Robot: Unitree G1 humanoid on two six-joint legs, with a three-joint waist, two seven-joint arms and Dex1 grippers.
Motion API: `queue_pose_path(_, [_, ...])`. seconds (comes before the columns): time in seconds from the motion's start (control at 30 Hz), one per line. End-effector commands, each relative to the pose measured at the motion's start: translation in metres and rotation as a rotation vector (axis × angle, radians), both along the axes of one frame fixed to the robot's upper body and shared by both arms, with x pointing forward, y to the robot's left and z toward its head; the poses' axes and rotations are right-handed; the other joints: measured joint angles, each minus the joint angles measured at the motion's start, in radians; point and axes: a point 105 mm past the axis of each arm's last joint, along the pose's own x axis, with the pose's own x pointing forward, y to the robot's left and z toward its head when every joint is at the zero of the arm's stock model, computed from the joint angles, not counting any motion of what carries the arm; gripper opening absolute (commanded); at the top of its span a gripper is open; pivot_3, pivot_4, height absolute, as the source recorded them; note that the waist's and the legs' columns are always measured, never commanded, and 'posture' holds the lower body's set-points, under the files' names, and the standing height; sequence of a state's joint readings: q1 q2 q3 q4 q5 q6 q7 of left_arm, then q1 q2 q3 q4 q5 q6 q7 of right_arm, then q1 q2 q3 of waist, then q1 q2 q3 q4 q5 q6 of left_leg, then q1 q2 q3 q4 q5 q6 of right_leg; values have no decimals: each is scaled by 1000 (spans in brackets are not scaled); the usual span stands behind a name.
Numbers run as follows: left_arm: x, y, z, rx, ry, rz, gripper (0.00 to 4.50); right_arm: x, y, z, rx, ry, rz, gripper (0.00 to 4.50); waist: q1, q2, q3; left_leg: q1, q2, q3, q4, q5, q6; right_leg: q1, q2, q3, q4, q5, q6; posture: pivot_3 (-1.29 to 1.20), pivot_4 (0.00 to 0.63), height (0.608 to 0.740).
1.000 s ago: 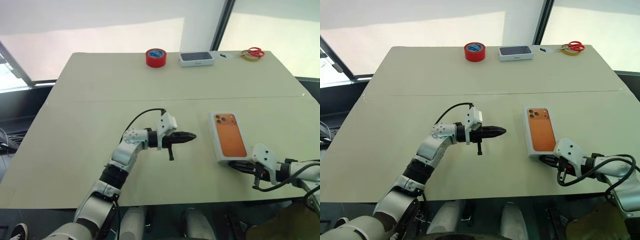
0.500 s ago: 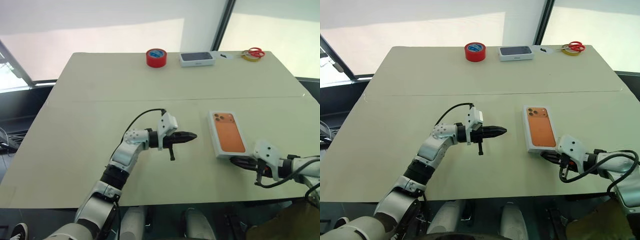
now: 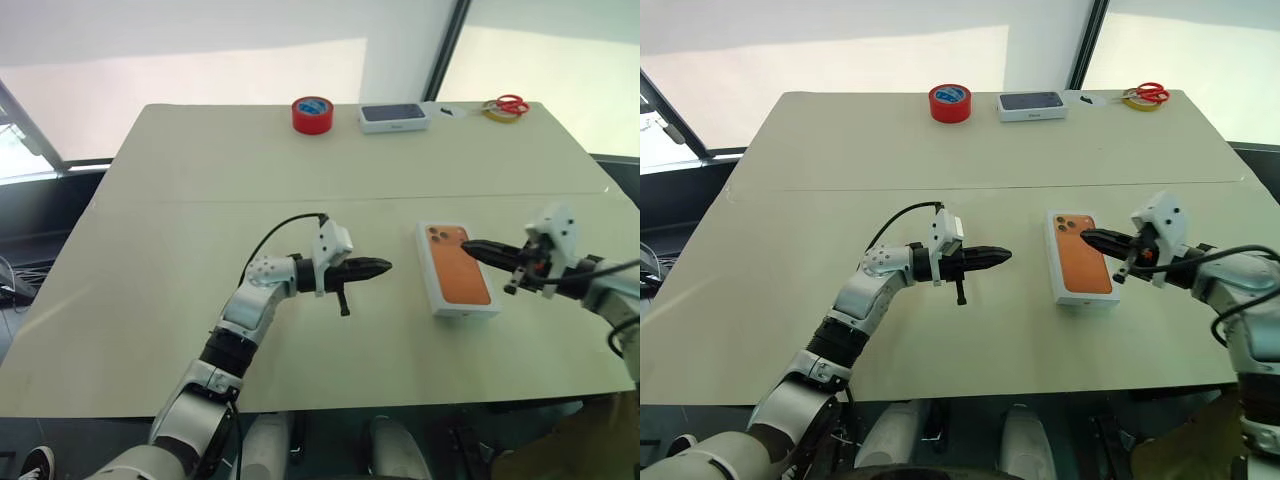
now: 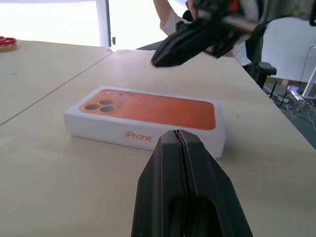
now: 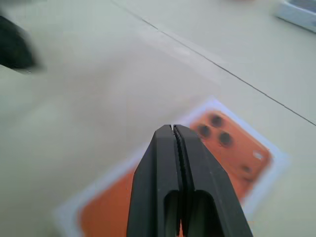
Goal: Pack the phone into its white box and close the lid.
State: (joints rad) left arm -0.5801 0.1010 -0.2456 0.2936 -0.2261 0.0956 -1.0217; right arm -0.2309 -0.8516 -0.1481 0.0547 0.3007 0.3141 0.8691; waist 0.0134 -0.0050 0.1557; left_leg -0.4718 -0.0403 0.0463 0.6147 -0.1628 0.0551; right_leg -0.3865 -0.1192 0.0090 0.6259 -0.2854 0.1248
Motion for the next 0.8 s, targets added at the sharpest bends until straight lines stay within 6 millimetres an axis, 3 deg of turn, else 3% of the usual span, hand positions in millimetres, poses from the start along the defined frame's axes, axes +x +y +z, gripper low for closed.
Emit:
queue_pose_path(0.03, [0,2,11,-23,-49,6,0,9,-1,-20,-97,-2,-17,51,0,0,0,0,0,0,0,0,0,-1,0,0,1,0,0,0,150,738])
queue_pose_path(0.2, [3,14,4,-2,8,50,0,-12,10,-64,-180,142,89,51,-3,0,0,2,1,1,-1,0,0,0,1,0,3,2,3,0,150,738])
queue_pose_path(0.33, [8,36,-3,26,90,102,0,-9,14,-49,-36,141,65,51,-5,0,0,13,2,0,-4,0,0,12,1,-1,0,0,0,0,150,738])
queue_pose_path(0.43, [13,53,-2,32,112,149,0,-5,16,-27,130,117,52,900,-5,0,0,13,2,0,-5,0,0,12,1,-1,-1,0,0,0,150,738])
queue_pose_path(0.57, [11,101,5,97,39,243,1305,-24,18,9,198,33,156,2895,-6,1,0,9,2,1,-6,0,0,9,1,0,-1,0,0,0,150,738])
queue_pose_path(0.67, [5,132,6,132,26,313,2791,-42,11,19,197,29,193,4431,-3,1,0,9,2,1,-8,0,-1,5,0,0,0,0,0,0,150,738])
queue_pose_path(0.77, [-3,168,10,180,39,422,4294,-64,-4,25,152,42,208,4500,-1,1,0,9,2,1,-9,0,-1,6,0,0,-2,0,0,0,150,738])
queue_pose_path(0.8, [-7,176,14,180,42,438,4403,-71,-9,25,151,65,210,4500,-1,1,1,9,2,1,-9,0,-1,6,0,0,-3,0,0,0,150,738])
